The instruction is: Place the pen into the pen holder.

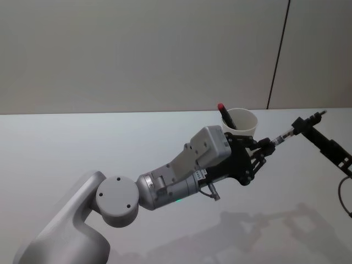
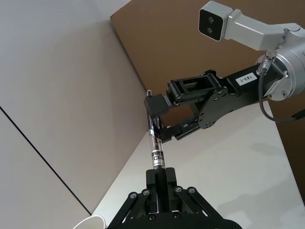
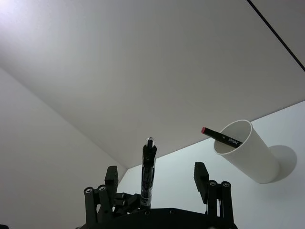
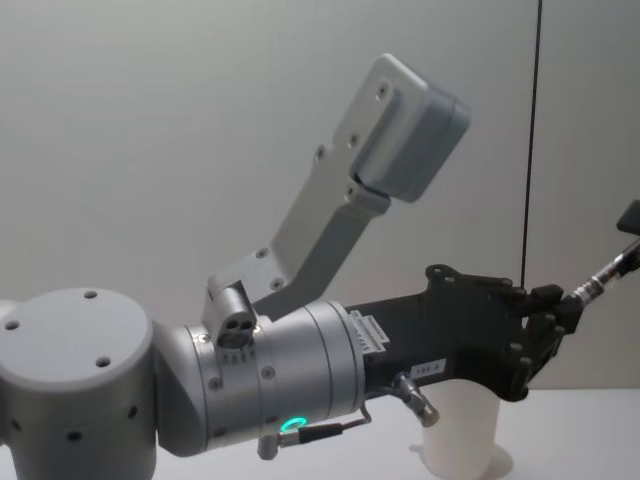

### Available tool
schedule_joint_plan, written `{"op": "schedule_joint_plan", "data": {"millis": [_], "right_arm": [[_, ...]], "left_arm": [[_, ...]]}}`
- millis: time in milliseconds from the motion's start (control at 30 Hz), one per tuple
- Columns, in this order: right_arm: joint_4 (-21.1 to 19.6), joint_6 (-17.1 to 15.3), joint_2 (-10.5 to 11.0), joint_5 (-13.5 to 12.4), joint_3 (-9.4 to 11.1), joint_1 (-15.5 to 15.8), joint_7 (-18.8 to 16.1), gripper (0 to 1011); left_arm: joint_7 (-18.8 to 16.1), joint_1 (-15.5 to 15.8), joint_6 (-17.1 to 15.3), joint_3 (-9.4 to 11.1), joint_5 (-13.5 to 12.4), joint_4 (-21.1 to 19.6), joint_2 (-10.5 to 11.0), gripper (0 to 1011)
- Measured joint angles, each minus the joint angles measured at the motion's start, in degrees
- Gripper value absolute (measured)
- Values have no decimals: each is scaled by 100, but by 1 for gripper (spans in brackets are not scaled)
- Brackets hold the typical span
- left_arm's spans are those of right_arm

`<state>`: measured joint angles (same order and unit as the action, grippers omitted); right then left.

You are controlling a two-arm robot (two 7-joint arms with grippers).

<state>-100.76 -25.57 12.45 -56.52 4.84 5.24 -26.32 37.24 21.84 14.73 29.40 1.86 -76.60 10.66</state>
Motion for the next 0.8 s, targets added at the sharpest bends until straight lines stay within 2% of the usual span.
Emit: {"op": "schedule_joint_plan", "data": {"millis": [300, 800], "right_arm": [[74, 150, -5, -103, -71, -19, 2, 1001], [164, 466, 62, -235, -166, -13, -389, 1001]], "left_arm": [[0, 0, 0, 0, 0, 0, 0, 131], [0, 0, 0, 0, 0, 0, 0, 131]]}}
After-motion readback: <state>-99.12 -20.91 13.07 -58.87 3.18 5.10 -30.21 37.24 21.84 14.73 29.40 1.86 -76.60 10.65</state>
